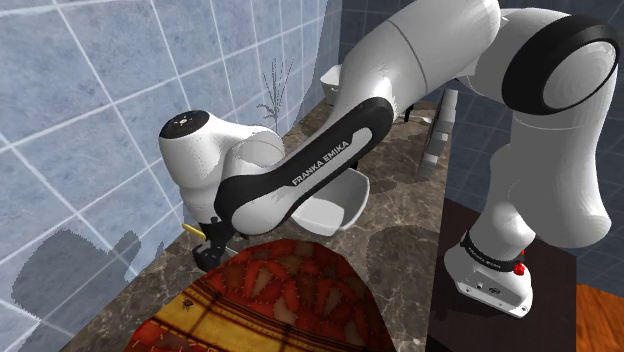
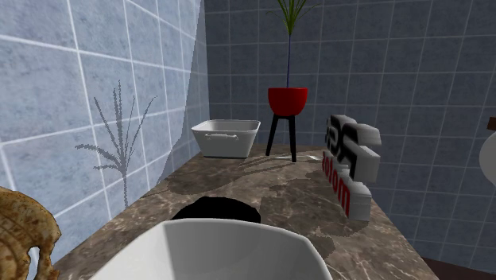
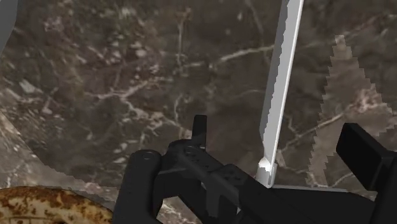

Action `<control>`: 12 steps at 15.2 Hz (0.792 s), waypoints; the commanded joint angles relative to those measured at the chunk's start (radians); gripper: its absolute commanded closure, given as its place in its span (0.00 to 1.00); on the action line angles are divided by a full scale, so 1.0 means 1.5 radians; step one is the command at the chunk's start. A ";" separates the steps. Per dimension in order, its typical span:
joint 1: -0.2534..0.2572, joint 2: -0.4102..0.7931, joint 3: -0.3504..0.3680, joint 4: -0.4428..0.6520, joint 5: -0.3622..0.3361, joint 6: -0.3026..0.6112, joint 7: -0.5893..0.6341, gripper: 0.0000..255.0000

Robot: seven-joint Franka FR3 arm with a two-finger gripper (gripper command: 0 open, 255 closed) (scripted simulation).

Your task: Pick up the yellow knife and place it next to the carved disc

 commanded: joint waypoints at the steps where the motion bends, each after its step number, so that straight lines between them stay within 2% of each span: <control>1: -0.001 -0.011 0.001 0.008 0.003 -0.018 -0.002 0.00; 4: -0.002 -0.037 0.005 0.034 0.010 -0.070 -0.006 0.00; 12: -0.002 -0.037 0.004 0.034 0.010 -0.070 -0.006 0.00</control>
